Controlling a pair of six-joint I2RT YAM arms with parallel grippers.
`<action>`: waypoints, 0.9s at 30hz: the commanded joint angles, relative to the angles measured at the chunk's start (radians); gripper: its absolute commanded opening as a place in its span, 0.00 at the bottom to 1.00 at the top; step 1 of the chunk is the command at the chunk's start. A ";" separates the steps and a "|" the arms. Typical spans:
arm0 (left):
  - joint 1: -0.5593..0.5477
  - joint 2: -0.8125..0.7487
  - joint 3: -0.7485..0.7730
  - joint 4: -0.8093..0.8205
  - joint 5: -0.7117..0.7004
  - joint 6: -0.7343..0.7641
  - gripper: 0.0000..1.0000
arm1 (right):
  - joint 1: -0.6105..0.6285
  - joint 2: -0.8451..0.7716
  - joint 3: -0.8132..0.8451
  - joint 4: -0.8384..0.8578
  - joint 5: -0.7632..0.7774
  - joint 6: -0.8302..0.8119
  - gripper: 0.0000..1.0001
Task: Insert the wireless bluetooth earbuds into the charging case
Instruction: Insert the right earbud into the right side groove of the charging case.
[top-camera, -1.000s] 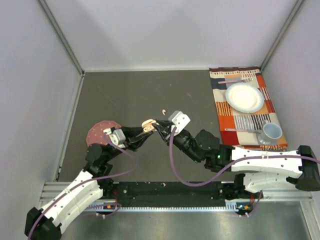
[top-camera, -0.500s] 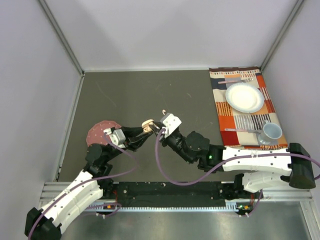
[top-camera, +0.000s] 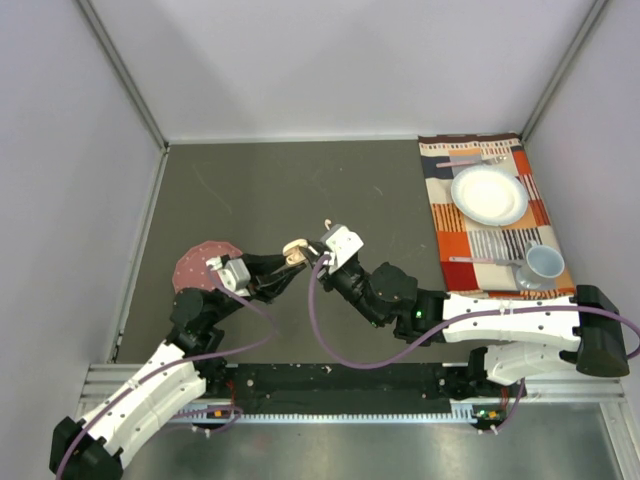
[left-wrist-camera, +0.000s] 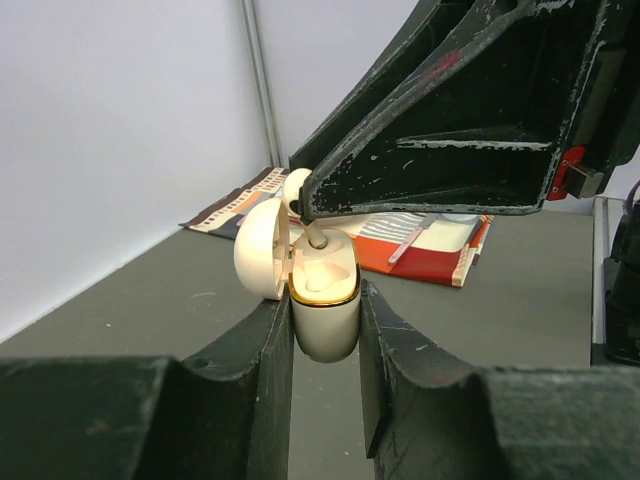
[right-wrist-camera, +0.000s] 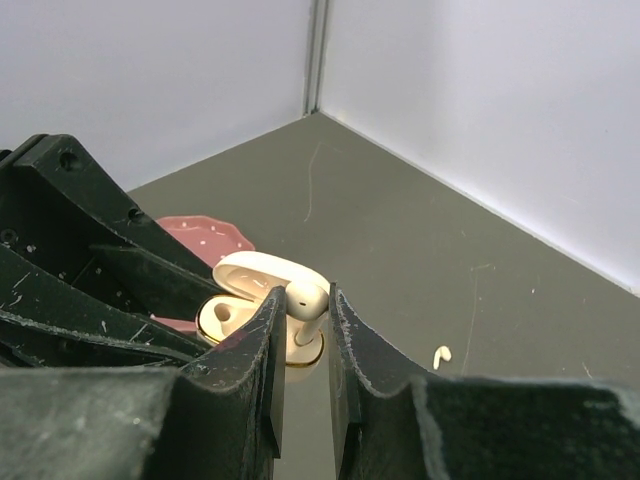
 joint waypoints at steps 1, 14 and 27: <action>-0.003 -0.011 0.024 0.047 -0.026 -0.002 0.00 | 0.016 -0.004 0.028 0.033 0.016 -0.014 0.00; -0.003 -0.025 0.015 0.059 -0.075 -0.008 0.00 | 0.017 0.017 0.033 -0.012 -0.024 0.002 0.00; -0.003 -0.024 0.012 0.062 -0.063 -0.009 0.00 | 0.017 0.065 0.080 -0.055 -0.053 0.014 0.01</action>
